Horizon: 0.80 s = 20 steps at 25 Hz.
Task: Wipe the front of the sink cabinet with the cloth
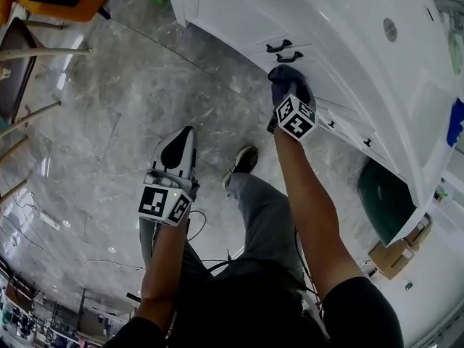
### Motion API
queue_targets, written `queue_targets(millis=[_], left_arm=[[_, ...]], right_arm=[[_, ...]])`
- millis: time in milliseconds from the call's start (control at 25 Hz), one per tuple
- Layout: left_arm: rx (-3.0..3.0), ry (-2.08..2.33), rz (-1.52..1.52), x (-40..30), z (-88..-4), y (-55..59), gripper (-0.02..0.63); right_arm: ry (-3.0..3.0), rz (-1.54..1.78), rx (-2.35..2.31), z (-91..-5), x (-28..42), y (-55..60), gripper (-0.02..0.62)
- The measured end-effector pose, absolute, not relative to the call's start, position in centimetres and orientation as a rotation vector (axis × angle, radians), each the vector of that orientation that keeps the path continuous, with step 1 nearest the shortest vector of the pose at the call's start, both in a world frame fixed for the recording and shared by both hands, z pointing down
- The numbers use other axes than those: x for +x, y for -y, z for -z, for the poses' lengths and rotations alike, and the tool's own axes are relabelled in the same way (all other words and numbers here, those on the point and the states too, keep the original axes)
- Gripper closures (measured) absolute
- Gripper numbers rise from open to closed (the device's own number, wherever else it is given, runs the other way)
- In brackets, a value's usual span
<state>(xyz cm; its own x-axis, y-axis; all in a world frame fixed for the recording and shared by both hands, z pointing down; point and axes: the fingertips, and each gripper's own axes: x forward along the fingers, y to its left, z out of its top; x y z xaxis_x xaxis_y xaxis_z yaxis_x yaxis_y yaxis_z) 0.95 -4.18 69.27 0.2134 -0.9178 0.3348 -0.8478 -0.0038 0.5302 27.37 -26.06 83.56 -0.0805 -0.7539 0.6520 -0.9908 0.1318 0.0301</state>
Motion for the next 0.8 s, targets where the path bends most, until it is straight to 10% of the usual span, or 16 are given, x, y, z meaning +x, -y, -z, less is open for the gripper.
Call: queue_targets(millis=[200, 560, 800], left_arm=[[1.824, 1.672, 0.015, -0.7, -74.7, 2.6, 0.603], [1.895, 1.689, -0.018, -0.2, -77.6, 3.4, 0.603], [1.916, 1.722, -0.017, -1.5, -77.5, 4.4, 0.603]], right_arm=[[1.98, -0.576, 1.578, -86.7, 22.9, 27.3, 0.548], [1.712, -0.595, 1.683, -91.8, 34.5, 24.9, 0.548], [1.838, -0.716, 1.53, -97.8, 21.9, 27.2, 0.548]])
